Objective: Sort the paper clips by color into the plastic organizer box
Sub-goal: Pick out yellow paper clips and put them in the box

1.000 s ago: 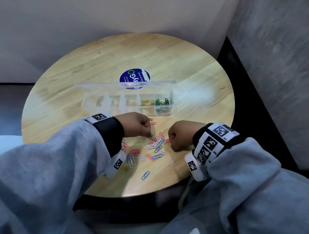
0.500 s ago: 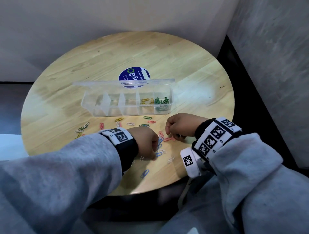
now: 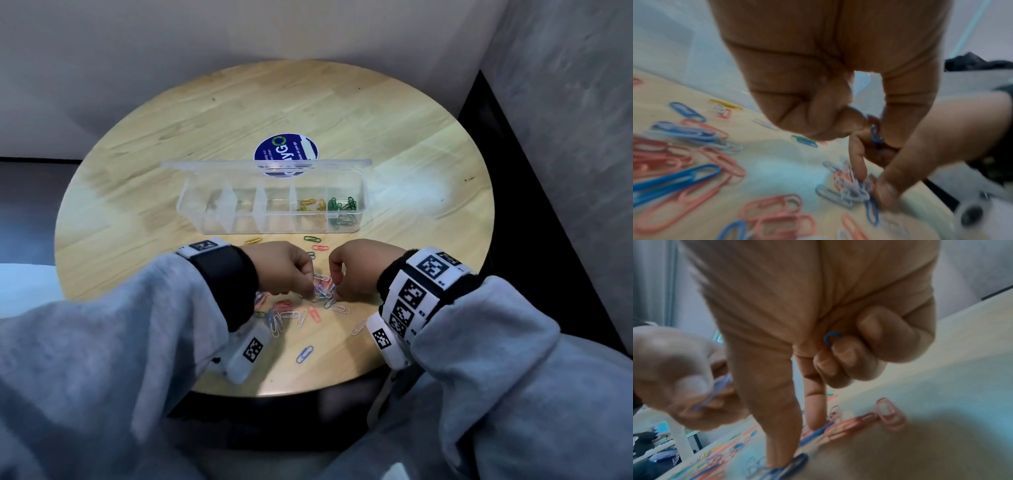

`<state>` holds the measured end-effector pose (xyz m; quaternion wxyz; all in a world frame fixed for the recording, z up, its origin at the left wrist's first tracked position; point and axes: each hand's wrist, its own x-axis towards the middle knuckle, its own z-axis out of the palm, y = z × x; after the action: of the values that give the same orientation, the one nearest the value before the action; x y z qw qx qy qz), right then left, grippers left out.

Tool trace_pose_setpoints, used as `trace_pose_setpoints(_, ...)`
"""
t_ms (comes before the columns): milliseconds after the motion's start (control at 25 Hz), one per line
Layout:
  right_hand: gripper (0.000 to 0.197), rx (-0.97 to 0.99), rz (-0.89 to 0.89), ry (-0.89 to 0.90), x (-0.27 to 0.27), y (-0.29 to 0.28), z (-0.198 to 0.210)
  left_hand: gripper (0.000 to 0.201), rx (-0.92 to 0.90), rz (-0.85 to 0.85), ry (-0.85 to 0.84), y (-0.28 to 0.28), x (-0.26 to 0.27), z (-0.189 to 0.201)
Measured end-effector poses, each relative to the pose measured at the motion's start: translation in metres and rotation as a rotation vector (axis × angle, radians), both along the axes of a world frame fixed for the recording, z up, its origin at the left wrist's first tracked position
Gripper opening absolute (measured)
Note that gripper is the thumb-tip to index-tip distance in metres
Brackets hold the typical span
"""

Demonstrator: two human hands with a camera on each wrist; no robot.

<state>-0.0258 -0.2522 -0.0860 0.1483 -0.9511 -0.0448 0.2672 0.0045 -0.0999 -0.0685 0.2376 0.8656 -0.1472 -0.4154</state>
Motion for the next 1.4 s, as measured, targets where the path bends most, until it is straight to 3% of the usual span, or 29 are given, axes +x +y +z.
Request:
trace_pose_setpoints(160, 0.015, -0.061, 0.061, -0.002, -0.001, 0.005, -0.005, 0.037, -0.279, 0.293, 0.176, 0.008, 0.006, 0.008)
trace_pose_setpoints(280, 0.004, -0.078, 0.078, -0.011, 0.001, 0.006, -0.008, 0.037, -0.414, 0.405, 0.286, 0.009, 0.007, 0.009)
trace_pose_setpoints(440, 0.01, -0.072, 0.074, -0.007, 0.001, 0.003, -0.007, 0.029, -0.471, 0.48, 0.353, 0.007, 0.008, 0.011)
trace_pose_setpoints(560, 0.005, -0.081, 0.109, -0.017, -0.001, 0.005, -0.007, 0.033, -0.336, 0.366, 0.276, 0.005, 0.007, 0.007)
trace_pose_setpoints(760, 0.015, -0.173, 0.074, -0.029, 0.0, 0.006, -0.009, 0.014, 0.197, -0.325, -0.092, -0.008, -0.017, 0.005)
trace_pose_setpoints(920, 0.018, -0.185, 0.054, 0.002, 0.0, 0.004, -0.008, 0.018, 0.386, -0.537, -0.192, -0.015, -0.03, -0.001)
trace_pose_setpoints(1080, 0.018, -0.147, 0.052, 0.023, -0.001, 0.002, -0.007, 0.018, 0.454, -0.582, -0.261, -0.019, -0.038, -0.008)
trace_pose_setpoints(1240, 0.01, 0.002, 0.011, 0.09, 0.0, -0.009, 0.002, 0.008, 0.406, -0.553, -0.242, -0.019, -0.036, -0.012)
trace_pose_setpoints(1400, 0.011, 0.232, -0.124, 0.053, 0.007, -0.03, 0.015, 0.014, 0.172, -0.274, -0.083, -0.008, -0.022, -0.01)
